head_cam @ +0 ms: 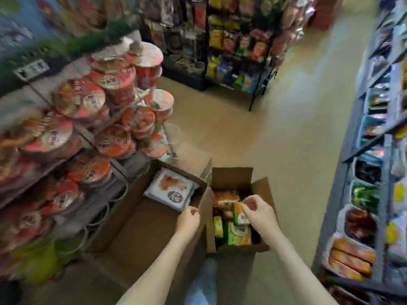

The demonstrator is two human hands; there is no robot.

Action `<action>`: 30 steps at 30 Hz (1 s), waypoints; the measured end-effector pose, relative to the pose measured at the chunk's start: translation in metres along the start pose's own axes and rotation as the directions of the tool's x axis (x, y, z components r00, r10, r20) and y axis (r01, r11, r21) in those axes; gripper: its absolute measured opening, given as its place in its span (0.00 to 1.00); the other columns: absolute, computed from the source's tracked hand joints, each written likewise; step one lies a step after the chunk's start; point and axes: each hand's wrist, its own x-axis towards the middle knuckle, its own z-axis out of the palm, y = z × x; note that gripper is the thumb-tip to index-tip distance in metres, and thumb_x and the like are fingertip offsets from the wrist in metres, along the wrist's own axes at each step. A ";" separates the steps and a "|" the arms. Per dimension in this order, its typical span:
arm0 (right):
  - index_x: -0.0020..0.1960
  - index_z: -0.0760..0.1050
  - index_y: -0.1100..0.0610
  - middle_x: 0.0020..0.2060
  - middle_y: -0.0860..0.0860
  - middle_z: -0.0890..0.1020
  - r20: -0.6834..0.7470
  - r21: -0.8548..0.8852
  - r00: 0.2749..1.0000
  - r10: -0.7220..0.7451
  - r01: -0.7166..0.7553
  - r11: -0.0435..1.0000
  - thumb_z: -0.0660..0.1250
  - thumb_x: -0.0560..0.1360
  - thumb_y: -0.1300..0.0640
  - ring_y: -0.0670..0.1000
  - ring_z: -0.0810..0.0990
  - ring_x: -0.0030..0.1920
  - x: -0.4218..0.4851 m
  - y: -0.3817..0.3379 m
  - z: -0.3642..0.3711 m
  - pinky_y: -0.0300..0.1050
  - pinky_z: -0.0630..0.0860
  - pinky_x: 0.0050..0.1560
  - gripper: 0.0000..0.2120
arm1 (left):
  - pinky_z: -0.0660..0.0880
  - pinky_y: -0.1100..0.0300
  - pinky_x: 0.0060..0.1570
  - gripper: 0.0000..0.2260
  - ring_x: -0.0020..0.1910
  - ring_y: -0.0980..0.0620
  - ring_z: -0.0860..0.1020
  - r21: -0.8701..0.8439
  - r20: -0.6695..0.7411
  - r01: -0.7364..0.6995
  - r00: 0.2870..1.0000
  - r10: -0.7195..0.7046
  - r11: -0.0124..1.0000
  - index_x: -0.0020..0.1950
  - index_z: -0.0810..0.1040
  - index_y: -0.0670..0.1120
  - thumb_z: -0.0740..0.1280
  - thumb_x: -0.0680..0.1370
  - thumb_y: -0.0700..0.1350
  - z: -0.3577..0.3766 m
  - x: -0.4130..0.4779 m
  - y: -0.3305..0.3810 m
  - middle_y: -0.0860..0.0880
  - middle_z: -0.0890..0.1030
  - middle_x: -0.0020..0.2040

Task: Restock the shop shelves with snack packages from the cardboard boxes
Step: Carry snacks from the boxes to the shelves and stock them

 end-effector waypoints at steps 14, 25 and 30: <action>0.75 0.57 0.55 0.71 0.51 0.66 0.387 0.018 0.918 0.081 -0.096 0.995 0.70 0.73 0.56 0.51 0.68 0.69 0.158 0.008 0.208 0.51 0.69 0.68 0.34 | 0.76 0.48 0.59 0.39 0.66 0.39 0.72 -0.422 -0.036 0.435 0.868 -0.495 0.795 0.79 0.49 0.53 0.70 0.76 0.46 -0.025 0.205 -0.104 0.39 0.70 0.70; 0.74 0.58 0.53 0.66 0.50 0.68 0.428 0.065 0.900 0.080 -0.119 0.991 0.70 0.73 0.56 0.47 0.70 0.63 0.177 0.012 0.226 0.41 0.71 0.61 0.34 | 0.75 0.41 0.58 0.40 0.61 0.38 0.75 -0.790 0.050 0.415 0.777 -0.627 0.450 0.75 0.52 0.47 0.74 0.71 0.37 0.012 0.251 -0.096 0.41 0.72 0.63; 0.73 0.60 0.53 0.65 0.49 0.69 0.442 0.031 0.892 0.097 -0.123 0.992 0.69 0.75 0.54 0.45 0.72 0.57 0.171 0.009 0.220 0.34 0.70 0.51 0.31 | 0.75 0.48 0.54 0.28 0.58 0.42 0.78 -0.828 0.229 0.465 0.791 -0.567 0.314 0.68 0.70 0.38 0.74 0.72 0.42 0.003 0.247 -0.101 0.41 0.78 0.62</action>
